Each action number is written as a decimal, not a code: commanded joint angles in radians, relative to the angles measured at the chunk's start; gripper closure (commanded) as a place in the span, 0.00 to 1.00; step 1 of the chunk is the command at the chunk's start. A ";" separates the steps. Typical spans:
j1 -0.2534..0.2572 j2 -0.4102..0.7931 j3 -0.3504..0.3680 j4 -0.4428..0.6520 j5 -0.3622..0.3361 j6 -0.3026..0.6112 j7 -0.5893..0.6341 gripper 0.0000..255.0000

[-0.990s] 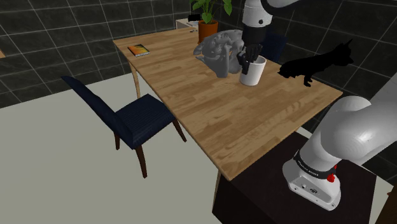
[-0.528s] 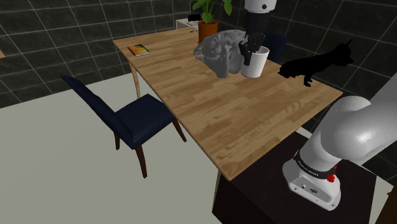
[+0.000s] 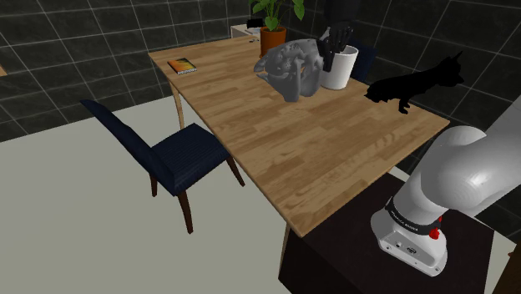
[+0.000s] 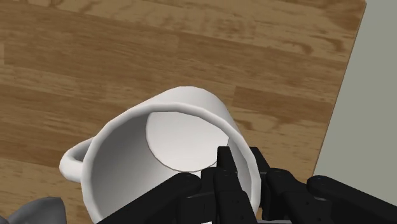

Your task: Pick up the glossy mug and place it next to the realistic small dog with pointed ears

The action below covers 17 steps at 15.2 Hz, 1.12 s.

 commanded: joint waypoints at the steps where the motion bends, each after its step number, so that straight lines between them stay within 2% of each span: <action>1: 0.000 0.008 0.001 0.036 0.000 -0.028 0.000 1.00; 17: -0.002 0.096 0.002 0.323 -0.002 -0.227 -0.006 1.00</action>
